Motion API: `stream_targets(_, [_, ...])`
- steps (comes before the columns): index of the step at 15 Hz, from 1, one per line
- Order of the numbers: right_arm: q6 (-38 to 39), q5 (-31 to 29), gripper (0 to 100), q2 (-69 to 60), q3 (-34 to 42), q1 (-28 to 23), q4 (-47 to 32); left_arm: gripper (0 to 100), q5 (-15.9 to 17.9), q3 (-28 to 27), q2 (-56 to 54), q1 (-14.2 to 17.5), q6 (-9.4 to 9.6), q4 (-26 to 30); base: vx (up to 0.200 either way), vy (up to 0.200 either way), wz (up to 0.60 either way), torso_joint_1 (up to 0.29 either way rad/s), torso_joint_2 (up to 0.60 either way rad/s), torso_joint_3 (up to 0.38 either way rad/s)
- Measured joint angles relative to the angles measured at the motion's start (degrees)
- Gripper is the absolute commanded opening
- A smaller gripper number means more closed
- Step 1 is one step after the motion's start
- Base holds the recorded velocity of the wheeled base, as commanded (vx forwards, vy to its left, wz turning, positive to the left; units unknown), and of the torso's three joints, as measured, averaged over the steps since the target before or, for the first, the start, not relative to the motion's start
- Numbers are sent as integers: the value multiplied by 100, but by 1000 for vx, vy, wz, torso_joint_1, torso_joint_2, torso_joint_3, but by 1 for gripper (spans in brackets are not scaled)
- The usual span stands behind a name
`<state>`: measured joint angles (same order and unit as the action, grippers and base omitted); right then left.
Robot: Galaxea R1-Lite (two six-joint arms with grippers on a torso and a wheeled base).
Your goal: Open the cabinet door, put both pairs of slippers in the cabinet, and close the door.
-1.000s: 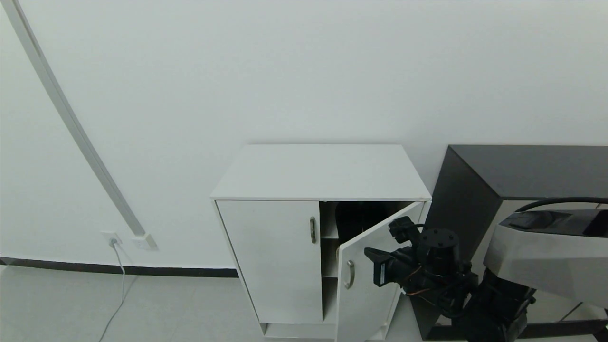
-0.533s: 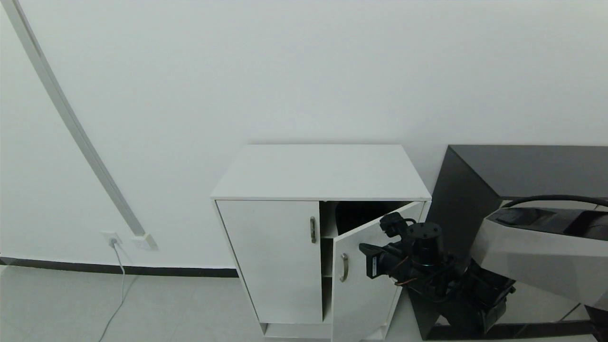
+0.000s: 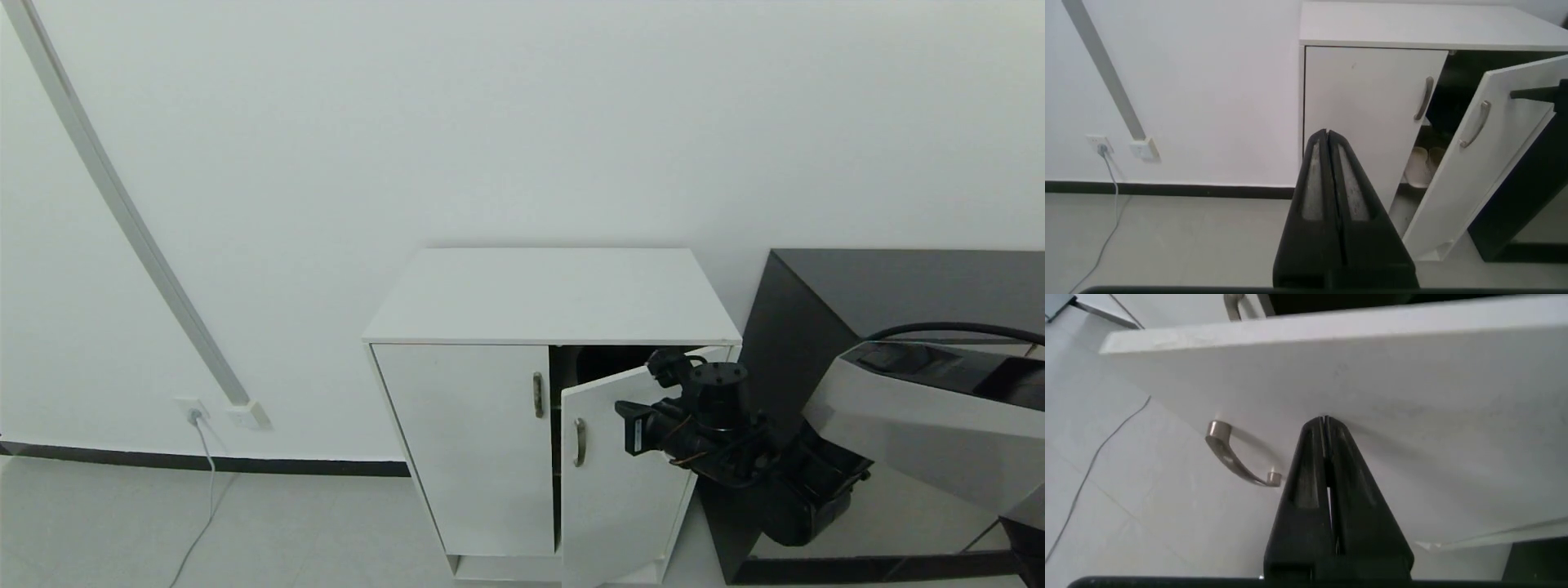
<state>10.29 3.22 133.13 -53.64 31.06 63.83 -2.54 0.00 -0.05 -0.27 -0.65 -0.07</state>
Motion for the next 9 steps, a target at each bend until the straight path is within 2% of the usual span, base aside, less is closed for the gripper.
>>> stream_targets(9, [-2,-11,0,182,-942,-63,-817,0,-4,0,0,0,7,0,0,0,0,0,0,0])
